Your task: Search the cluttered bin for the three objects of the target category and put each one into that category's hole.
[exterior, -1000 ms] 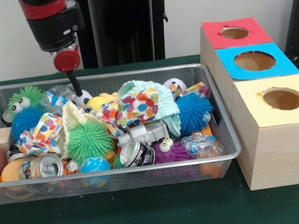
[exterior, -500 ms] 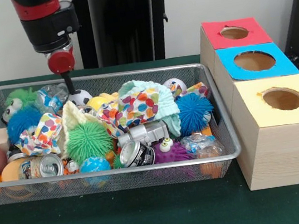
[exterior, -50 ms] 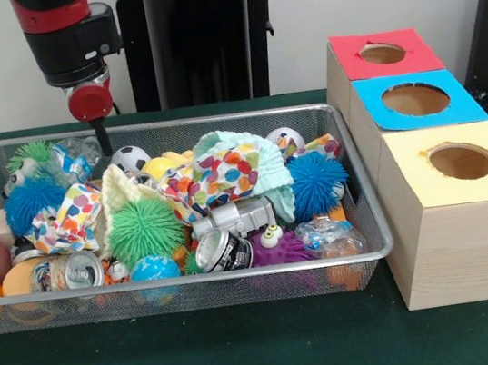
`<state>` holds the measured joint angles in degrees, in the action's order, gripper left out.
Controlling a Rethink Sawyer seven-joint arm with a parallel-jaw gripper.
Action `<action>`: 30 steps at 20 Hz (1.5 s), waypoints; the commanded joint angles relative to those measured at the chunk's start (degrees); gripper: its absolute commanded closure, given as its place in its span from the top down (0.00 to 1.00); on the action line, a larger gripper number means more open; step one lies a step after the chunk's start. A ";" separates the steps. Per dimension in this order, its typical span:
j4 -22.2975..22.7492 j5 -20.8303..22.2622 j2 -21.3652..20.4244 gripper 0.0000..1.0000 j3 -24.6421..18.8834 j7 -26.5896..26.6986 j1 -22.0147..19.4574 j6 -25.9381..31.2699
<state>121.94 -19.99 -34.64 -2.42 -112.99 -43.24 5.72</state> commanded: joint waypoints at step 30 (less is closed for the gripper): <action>-11.73 4.54 2.02 0.00 4.71 -3.48 4.27 5.25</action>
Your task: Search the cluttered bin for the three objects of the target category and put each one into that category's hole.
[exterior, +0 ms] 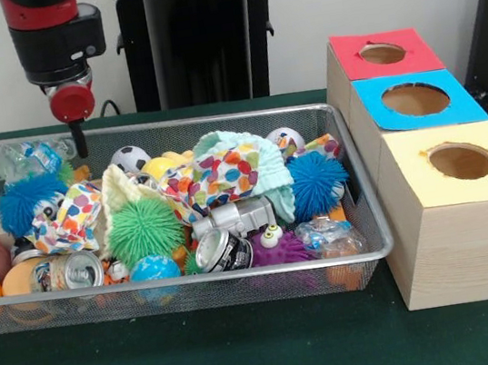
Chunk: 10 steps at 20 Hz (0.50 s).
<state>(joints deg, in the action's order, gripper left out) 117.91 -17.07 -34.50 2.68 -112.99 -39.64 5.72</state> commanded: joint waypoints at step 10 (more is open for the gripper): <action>-7.61 1.74 1.67 0.00 -0.83 -3.65 0.30 6.10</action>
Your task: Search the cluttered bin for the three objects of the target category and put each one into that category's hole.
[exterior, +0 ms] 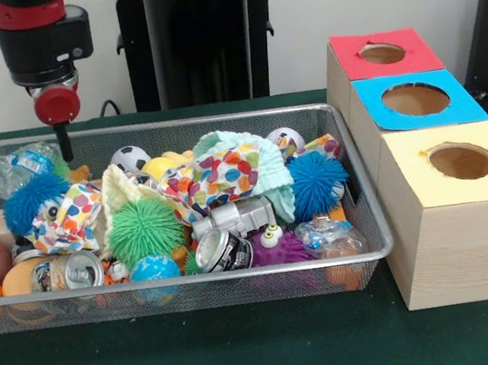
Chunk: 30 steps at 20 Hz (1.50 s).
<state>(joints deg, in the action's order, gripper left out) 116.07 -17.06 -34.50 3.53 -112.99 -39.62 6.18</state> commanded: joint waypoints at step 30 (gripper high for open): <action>-11.48 7.10 -0.84 0.00 2.93 -2.47 5.37 11.73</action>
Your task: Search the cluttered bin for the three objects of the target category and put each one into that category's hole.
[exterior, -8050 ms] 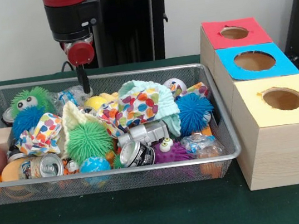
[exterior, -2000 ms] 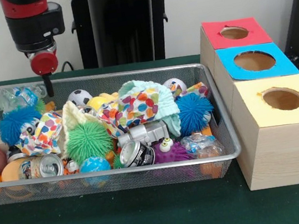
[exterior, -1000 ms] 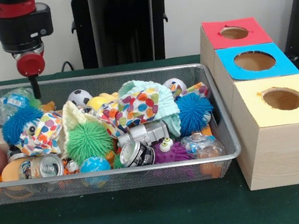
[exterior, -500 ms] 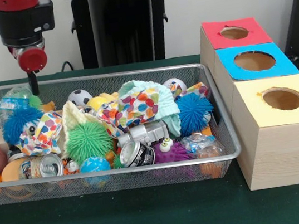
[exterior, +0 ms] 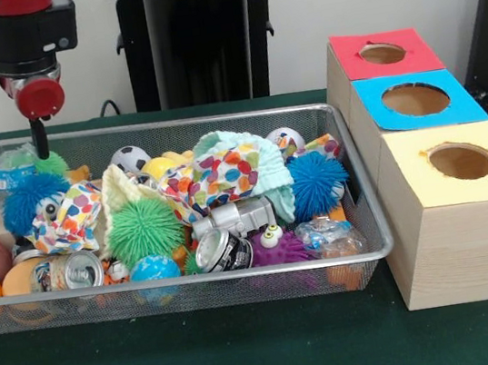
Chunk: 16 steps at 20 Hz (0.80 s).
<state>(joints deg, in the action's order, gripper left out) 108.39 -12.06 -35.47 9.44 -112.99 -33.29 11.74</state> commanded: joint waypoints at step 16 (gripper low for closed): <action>-2.89 1.22 -0.36 1.00 -3.66 -3.27 -1.49 7.81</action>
<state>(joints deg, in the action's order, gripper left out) 108.08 -12.06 -35.47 9.44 -112.99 -33.29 12.70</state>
